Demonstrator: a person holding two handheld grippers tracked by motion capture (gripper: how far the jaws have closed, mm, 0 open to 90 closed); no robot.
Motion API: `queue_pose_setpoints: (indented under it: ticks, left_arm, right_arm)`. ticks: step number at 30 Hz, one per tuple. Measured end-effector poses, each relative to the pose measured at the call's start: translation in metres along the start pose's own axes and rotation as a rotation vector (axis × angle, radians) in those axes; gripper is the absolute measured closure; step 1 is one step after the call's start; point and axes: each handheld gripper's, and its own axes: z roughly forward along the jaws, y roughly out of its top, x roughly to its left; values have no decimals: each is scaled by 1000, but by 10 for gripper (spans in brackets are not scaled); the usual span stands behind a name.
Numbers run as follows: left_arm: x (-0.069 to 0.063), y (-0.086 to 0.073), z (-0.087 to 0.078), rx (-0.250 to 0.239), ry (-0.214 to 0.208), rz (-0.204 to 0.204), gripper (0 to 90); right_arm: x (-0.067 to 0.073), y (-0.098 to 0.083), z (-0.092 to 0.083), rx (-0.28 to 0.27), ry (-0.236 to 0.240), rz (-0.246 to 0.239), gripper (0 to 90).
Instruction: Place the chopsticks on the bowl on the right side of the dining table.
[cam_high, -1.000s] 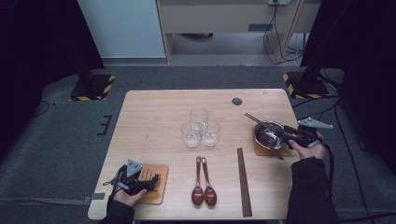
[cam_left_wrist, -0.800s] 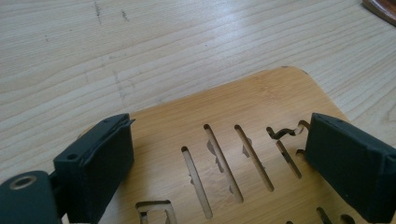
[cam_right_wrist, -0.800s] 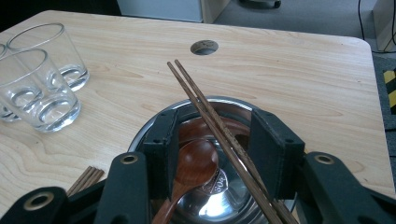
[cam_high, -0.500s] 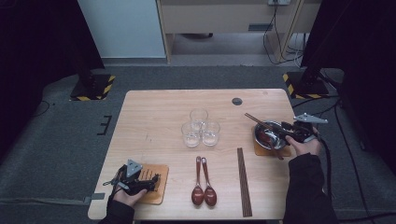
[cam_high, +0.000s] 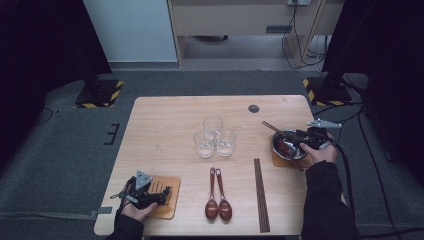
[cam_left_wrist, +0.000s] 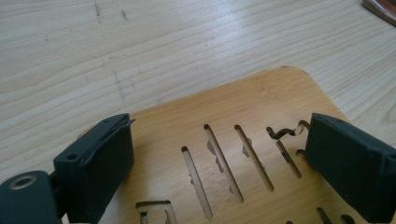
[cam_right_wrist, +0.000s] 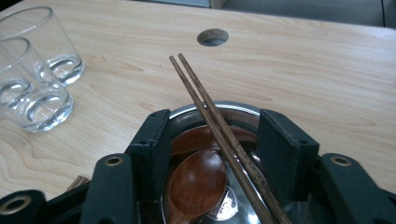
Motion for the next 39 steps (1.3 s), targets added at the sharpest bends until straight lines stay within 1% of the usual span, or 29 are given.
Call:
queue_pose_setpoints:
  ticks: [8, 10, 18, 19, 26, 39]
  left_arm:
    - [0, 0, 0, 0, 0, 0, 70]
    - [0, 0, 0, 0, 0, 0, 70]
    - [0, 0, 0, 0, 1, 0, 69]
    - [0, 0, 0, 0, 1, 0, 69]
    - [0, 0, 0, 1, 0, 0, 69]
    - [0, 0, 0, 0, 1, 0, 69]
  right_arm:
    - [-3, -2, 8, 28, 9, 8, 410]
    - [-5, -2, 10, 33, 9, -3, 404]
    - [-4, -4, 14, 63, 21, 0, 391]
    - [-5, -5, 15, 66, 20, -10, 391]
    - [-4, -6, 18, 83, 23, -14, 385]
    - [-2, -7, 16, 106, 51, -40, 440]
